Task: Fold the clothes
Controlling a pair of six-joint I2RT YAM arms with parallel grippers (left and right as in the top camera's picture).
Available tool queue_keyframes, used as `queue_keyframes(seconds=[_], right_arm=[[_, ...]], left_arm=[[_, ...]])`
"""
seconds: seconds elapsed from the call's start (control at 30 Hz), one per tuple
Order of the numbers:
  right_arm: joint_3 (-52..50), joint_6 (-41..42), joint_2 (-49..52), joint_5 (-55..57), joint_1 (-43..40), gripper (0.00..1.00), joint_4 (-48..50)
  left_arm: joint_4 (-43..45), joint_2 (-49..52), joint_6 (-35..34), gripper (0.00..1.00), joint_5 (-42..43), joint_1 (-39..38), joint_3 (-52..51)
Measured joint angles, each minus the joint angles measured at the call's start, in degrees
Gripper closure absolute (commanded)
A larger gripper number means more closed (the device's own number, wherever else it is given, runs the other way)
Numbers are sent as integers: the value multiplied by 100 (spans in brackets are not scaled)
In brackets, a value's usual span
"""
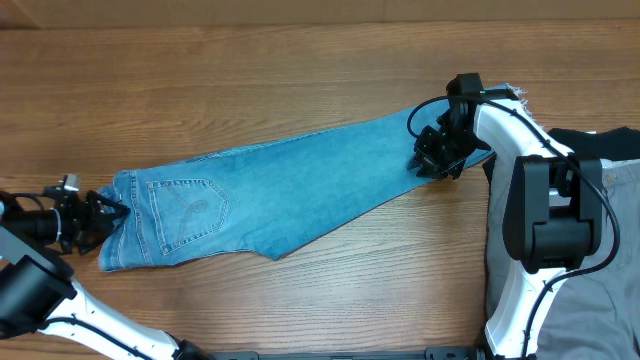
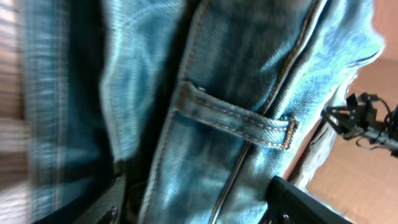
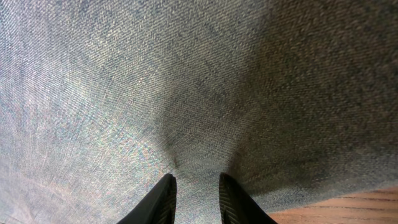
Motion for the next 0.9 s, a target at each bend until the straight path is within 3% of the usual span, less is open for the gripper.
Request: queue_keyframes(seconds=[0.17,0.23,0.5,0.77,0.9], right_arm=[[0,0,0,-2,0,73,-4],[0,-2,0,0,0,73,-7],[0,0,0,-24,2,72,-13],[0,-2,0,-48,2,74,-31],[-4,-24,0,-17,24,81,-79]], left_arm=[[103,-13,177,85,76,-144,-258],[17,-13,177,95,111,-94,-258],[-490,-13,190,96,457,603,-286],[-922,-13,640,86,992,1360,-280],[-916,-13,719,84,1069,1327,-275]])
